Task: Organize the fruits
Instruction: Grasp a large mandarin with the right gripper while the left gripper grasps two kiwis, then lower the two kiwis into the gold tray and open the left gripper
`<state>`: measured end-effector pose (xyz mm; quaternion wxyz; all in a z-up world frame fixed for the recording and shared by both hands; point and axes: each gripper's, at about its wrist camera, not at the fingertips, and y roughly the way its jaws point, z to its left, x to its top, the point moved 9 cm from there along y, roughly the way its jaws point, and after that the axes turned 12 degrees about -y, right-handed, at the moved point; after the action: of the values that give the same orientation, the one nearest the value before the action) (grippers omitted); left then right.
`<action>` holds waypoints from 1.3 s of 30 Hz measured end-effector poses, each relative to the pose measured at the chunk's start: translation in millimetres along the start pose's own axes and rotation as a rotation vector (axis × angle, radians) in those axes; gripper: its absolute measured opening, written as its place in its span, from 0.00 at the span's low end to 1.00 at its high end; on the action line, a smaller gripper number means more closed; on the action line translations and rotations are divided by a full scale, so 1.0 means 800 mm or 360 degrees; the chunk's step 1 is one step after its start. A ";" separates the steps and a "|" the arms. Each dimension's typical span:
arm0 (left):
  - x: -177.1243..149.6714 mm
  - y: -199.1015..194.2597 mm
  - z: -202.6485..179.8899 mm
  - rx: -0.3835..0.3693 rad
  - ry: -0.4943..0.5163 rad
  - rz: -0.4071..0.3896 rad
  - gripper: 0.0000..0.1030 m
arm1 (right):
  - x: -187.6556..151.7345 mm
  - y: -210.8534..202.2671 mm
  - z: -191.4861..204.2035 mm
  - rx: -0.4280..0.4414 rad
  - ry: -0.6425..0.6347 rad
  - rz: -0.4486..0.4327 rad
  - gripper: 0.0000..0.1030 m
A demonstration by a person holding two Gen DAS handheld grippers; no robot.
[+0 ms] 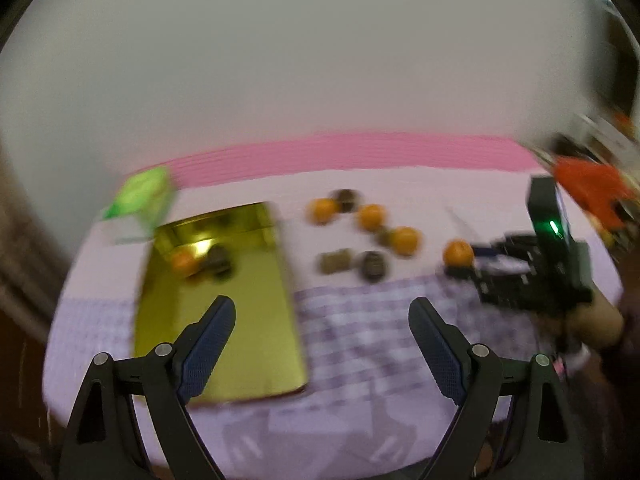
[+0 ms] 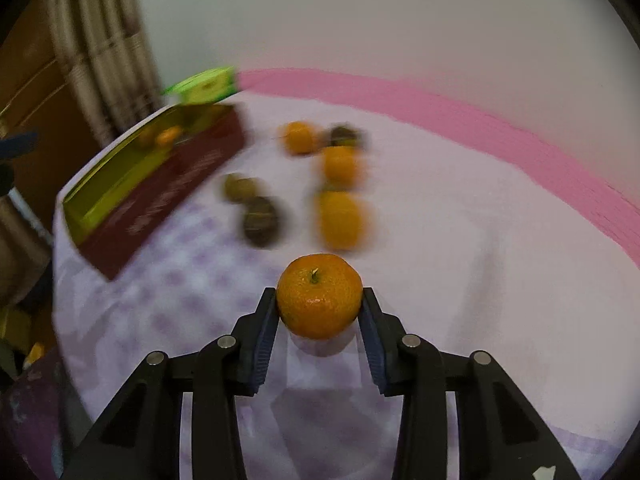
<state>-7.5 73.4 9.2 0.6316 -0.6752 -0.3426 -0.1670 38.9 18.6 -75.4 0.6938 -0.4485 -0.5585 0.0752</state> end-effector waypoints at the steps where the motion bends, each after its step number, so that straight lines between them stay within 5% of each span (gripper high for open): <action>1: 0.004 0.012 -0.012 -0.0073 0.0061 0.0053 0.86 | -0.008 -0.006 -0.021 -0.0044 0.0038 0.0004 0.36; 7: 0.010 0.078 -0.051 -0.0301 0.0448 0.0289 0.86 | -0.058 -0.023 -0.110 -0.0226 0.0206 0.0055 0.36; 18: 0.022 0.173 -0.047 -0.0427 0.0826 0.0702 0.86 | -0.069 -0.018 -0.118 -0.0239 0.0331 -0.0004 0.37; 25: 0.003 0.229 -0.028 -0.0516 0.0893 0.0944 0.62 | -0.072 -0.016 -0.118 -0.0237 0.0330 0.0006 0.37; 26: 0.001 0.233 -0.027 -0.0523 0.0902 0.0960 0.54 | -0.072 -0.015 -0.118 -0.0240 0.0327 0.0008 0.37; 32: 0.015 0.244 -0.017 -0.0572 0.0913 0.0906 0.48 | -0.071 -0.015 -0.118 -0.0239 0.0347 0.0005 0.38; 37: 0.014 0.249 -0.006 -0.0448 0.0984 0.0828 0.26 | -0.070 -0.013 -0.118 -0.0247 0.0363 0.0008 0.39; 39: 0.010 0.247 -0.005 -0.0401 0.1009 0.0802 0.25 | -0.070 -0.013 -0.118 -0.0248 0.0369 0.0006 0.39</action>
<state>131.9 77.8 -130.6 0.6393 -0.7249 0.0675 -0.2474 94.0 -72.2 -105.1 0.7167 -0.5076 -0.4778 -0.0194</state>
